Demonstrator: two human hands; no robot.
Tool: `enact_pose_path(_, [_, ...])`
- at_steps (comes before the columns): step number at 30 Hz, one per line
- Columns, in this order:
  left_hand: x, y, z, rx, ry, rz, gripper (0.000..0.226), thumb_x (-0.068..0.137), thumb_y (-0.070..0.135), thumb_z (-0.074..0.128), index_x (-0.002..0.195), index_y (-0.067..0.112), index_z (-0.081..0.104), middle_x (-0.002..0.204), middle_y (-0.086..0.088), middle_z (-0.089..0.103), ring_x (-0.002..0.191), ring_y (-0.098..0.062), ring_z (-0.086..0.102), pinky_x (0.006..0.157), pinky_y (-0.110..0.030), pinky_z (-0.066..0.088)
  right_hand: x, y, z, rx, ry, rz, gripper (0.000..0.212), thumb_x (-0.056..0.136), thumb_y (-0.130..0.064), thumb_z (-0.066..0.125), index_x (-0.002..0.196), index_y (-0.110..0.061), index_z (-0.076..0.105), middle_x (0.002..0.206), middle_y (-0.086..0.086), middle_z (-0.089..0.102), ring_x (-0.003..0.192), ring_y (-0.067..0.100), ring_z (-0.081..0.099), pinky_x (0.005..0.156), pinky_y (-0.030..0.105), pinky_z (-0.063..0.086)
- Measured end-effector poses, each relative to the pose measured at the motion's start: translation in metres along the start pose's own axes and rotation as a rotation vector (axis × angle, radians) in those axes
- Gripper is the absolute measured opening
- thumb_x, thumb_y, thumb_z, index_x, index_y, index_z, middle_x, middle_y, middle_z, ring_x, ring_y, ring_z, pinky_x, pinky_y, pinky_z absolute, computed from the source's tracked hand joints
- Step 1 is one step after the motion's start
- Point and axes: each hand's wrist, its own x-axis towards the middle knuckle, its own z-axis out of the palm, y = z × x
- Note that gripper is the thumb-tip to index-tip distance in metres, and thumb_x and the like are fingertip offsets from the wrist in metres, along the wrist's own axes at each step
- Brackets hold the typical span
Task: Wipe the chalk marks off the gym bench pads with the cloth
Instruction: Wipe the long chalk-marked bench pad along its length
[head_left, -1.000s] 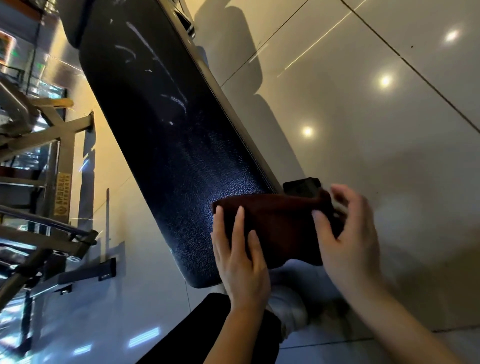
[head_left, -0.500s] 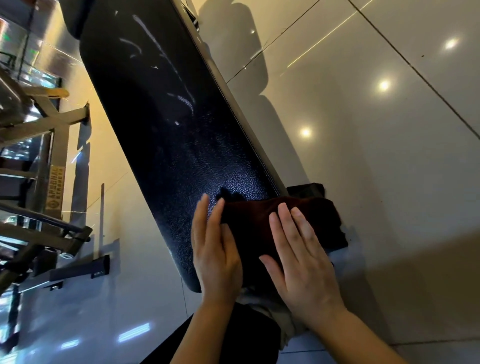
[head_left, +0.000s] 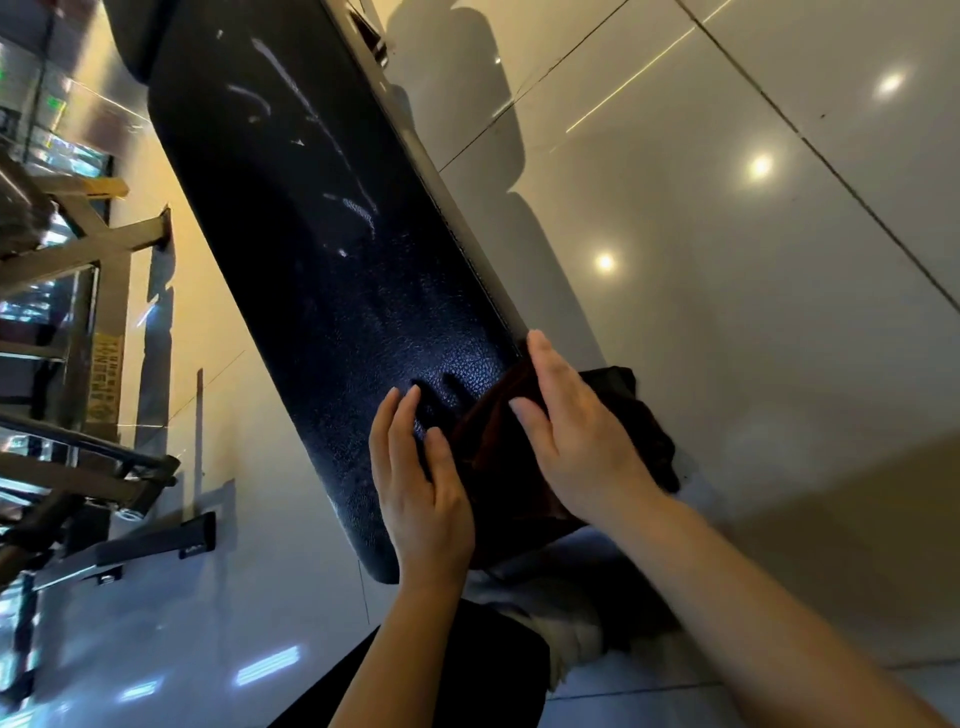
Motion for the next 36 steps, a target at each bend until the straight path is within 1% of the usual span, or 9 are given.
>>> enact_pose_path(3, [0.001,0.008,-0.003,0.018,-0.048,0.002,0.041,0.092,0.042,0.039,0.13,0.03,0.051,0.133,0.013,0.047,0.124,0.002,0.042,0.101,-0.007,0.031,-0.016,0.001,0.013,-0.037,0.116,-0.02,0.069,0.098,-0.055,0.026,0.155,-0.02,0.008,0.162,-0.001,0.015,0.145,0.001,0.007,0.113,0.014,0.01])
enact_pose_path(7, [0.003,0.007,-0.007,0.081,-0.116,-0.018,0.036,0.089,0.036,0.059,0.12,0.018,0.065,0.124,0.01,0.05,0.116,-0.004,0.047,0.1,-0.024,0.041,-0.04,0.017,0.024,-0.111,0.24,-0.128,0.063,0.1,-0.045,0.034,0.154,-0.02,0.013,0.162,0.008,0.015,0.149,0.022,0.015,0.117,0.039,0.025])
enact_pose_path(12, [-0.001,0.003,-0.008,0.074,-0.112,-0.06,0.02,0.083,0.024,0.073,0.101,0.027,0.065,0.104,0.014,0.049,0.094,0.003,0.052,0.082,-0.009,0.043,-0.055,0.014,0.022,-0.181,0.313,-0.216,0.058,0.095,-0.033,0.051,0.147,-0.019,0.03,0.157,0.014,0.02,0.146,0.032,0.021,0.109,0.059,0.035])
enact_pose_path(19, [0.035,0.006,-0.026,0.02,-0.291,-0.085,0.015,0.085,0.021,0.071,0.083,0.034,0.064,0.083,0.019,0.062,0.082,0.0,0.059,0.075,-0.018,0.046,-0.066,0.004,0.018,-0.479,0.329,-0.324,0.015,0.087,-0.031,0.062,0.089,-0.017,0.065,0.135,0.011,0.041,0.132,0.031,0.038,0.103,0.048,0.039])
enact_pose_path(23, [0.06,0.012,-0.037,0.044,-0.472,-0.095,0.005,0.084,0.02,0.073,0.085,0.024,0.071,0.073,0.016,0.061,0.071,0.001,0.056,0.069,-0.019,0.047,-0.064,-0.019,0.004,-0.53,0.323,-0.36,0.025,0.092,-0.031,0.051,0.082,-0.015,0.067,0.092,0.004,0.057,0.082,0.023,0.056,0.065,0.035,0.043])
enact_pose_path(27, [0.073,0.014,-0.045,0.03,-0.583,-0.114,0.006,0.083,0.019,0.074,0.085,0.023,0.071,0.073,0.013,0.06,0.07,-0.002,0.054,0.067,-0.017,0.044,-0.071,-0.043,0.0,-0.423,0.176,-0.252,0.031,0.096,-0.037,0.043,0.076,-0.018,0.058,0.054,-0.007,0.05,0.044,0.011,0.046,0.037,0.025,0.03])
enact_pose_path(30, [0.071,0.011,-0.044,0.019,-0.557,-0.096,0.008,0.083,0.019,0.075,0.091,0.02,0.074,0.076,0.013,0.062,0.077,-0.006,0.058,0.078,-0.028,0.051,-0.076,-0.049,0.006,-0.552,0.075,-0.217,0.023,0.085,-0.04,0.064,0.083,-0.017,0.06,0.068,-0.003,0.057,0.059,0.015,0.054,0.046,0.026,0.035])
enact_pose_path(33, [0.063,0.002,-0.047,-0.022,-0.479,-0.079,0.006,0.083,0.021,0.075,0.086,0.025,0.072,0.079,0.009,0.064,0.082,-0.01,0.061,0.082,-0.035,0.054,-0.075,-0.044,0.017,-0.849,-0.075,-0.15,0.043,0.065,-0.038,0.085,0.095,-0.017,0.063,0.087,0.005,0.059,0.077,0.023,0.056,0.056,0.033,0.044])
enact_pose_path(36, [0.057,0.003,-0.046,-0.028,-0.471,-0.048,0.011,0.085,0.025,0.073,0.084,0.033,0.066,0.079,0.011,0.063,0.082,-0.012,0.062,0.079,-0.035,0.053,-0.071,-0.044,0.018,-0.948,-0.186,-0.21,0.031,0.066,-0.024,0.084,0.09,-0.017,0.065,0.085,0.005,0.06,0.078,0.025,0.058,0.056,0.034,0.043])
